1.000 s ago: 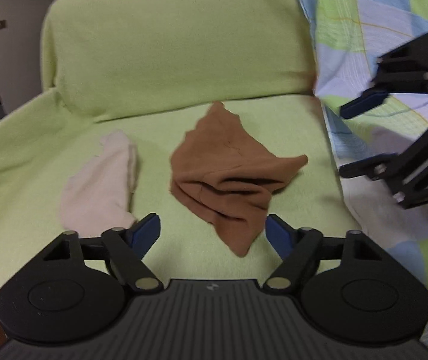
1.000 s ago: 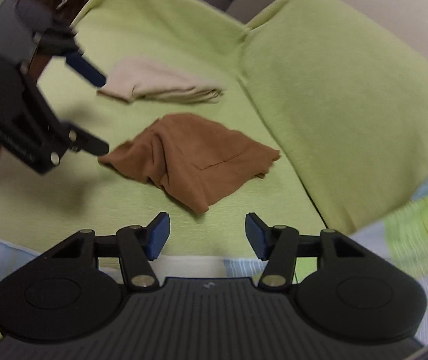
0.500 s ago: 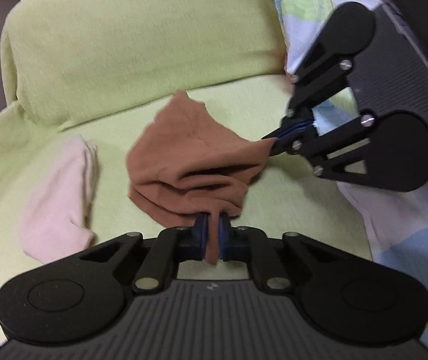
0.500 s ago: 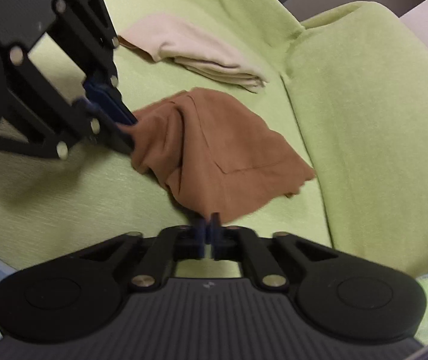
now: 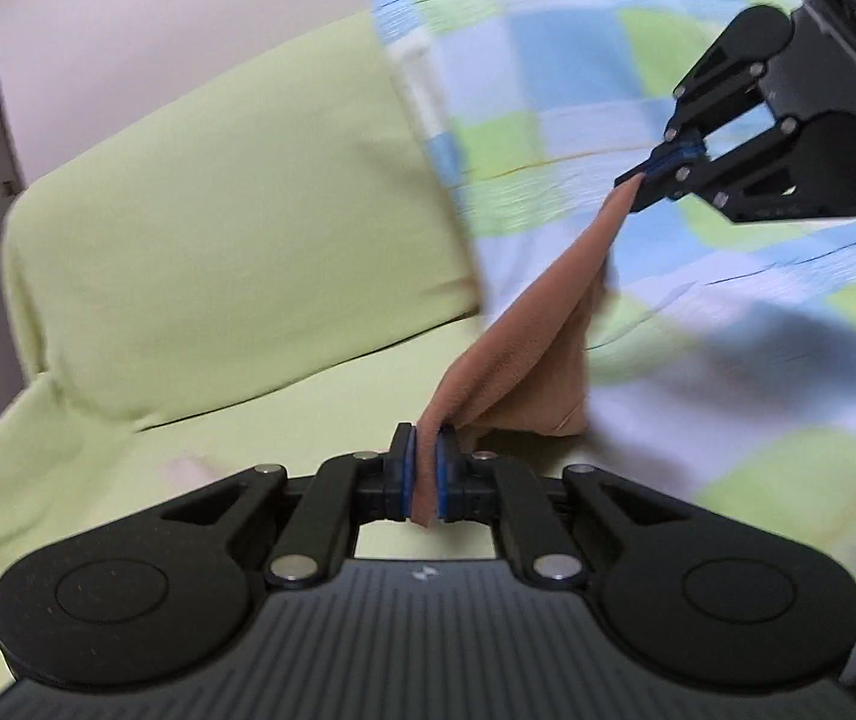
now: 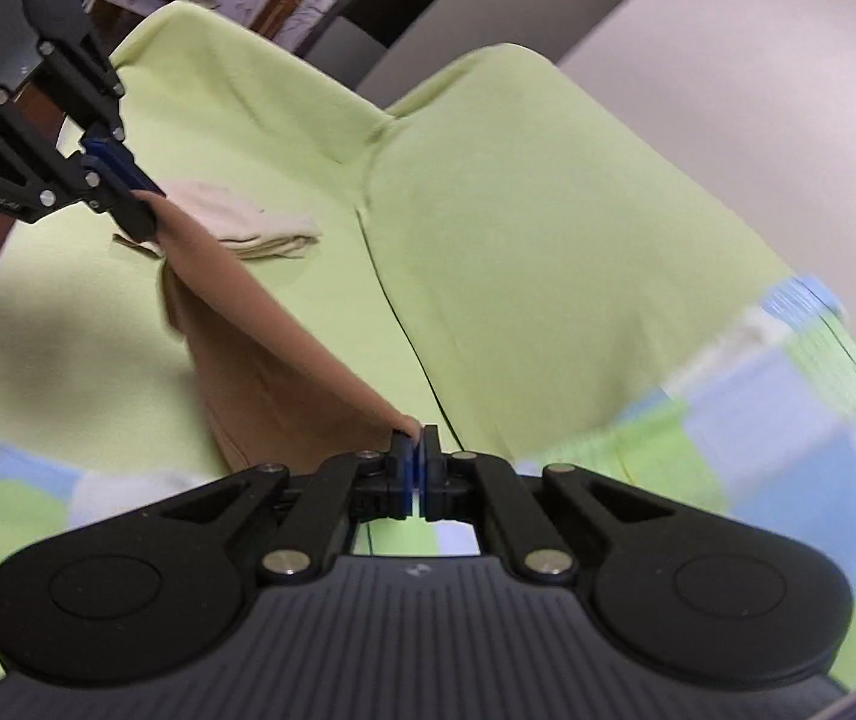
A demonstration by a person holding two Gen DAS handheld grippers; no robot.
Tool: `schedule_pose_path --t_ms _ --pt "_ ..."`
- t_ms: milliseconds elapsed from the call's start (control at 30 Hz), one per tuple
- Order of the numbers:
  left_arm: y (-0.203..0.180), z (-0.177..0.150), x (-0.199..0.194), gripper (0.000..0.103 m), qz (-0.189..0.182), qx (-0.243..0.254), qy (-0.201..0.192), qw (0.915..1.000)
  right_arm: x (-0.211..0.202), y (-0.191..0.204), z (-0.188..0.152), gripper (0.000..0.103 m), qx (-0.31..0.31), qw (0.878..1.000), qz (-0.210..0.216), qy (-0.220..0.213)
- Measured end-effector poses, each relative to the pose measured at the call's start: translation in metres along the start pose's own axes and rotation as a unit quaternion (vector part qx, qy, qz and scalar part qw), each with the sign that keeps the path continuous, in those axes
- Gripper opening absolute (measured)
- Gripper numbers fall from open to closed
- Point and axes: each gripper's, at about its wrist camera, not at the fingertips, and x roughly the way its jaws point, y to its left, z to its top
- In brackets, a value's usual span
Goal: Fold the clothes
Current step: 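Carry the brown cloth with both tools and lay it flat on the checked bedspread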
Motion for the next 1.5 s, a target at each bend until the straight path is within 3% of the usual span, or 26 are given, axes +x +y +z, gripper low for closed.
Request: schedule_pose_path --t_ms 267,400,567,700,767,867,1000,1200,1333,1400,1500 --pt "-0.093 -0.021 -0.04 0.005 -0.076 0.011 0.029 0.9966 -0.1 0.042 -0.072 0.0 0.017 1.0 0.003 0.016" --pt "-0.106 -0.022 -0.046 0.005 -0.085 0.007 0.047 0.9953 -0.129 0.048 -0.105 0.0 0.045 0.999 0.009 0.025" --pt "-0.1 0.03 -0.051 0.005 -0.058 0.043 0.004 0.9974 -0.139 0.002 -0.108 0.0 0.092 0.996 -0.017 -0.002" --pt "-0.075 0.124 -0.044 0.005 -0.043 0.069 -0.07 0.9942 -0.143 -0.069 -0.088 0.0 0.128 0.989 -0.063 -0.038" --pt "-0.07 0.158 -0.048 0.005 -0.049 0.076 -0.099 0.991 -0.153 -0.108 -0.085 0.0 0.153 0.983 -0.093 -0.046" --pt "-0.08 0.206 -0.054 0.005 -0.085 0.083 -0.142 0.9827 -0.187 -0.151 -0.094 0.0 0.194 0.969 -0.142 -0.055" --pt "-0.122 0.222 -0.04 0.005 -0.142 0.104 -0.156 0.9719 -0.24 -0.165 -0.123 0.0 0.225 0.955 -0.187 -0.05" --pt "-0.187 0.218 0.012 0.005 -0.209 0.115 -0.115 0.9642 -0.261 -0.15 -0.182 0.0 0.226 0.951 -0.207 0.029" --pt "-0.208 0.237 0.041 0.005 -0.221 0.123 -0.11 0.9613 -0.252 -0.161 -0.218 0.0 0.251 0.944 -0.202 0.065" --pt "-0.216 0.241 0.029 0.005 -0.216 0.122 -0.126 0.9606 -0.248 -0.174 -0.231 0.0 0.255 0.94 -0.213 0.072" --pt "-0.222 0.246 0.014 0.005 -0.206 0.129 -0.164 0.9559 -0.254 -0.187 -0.226 0.0 0.235 0.939 -0.25 0.04"
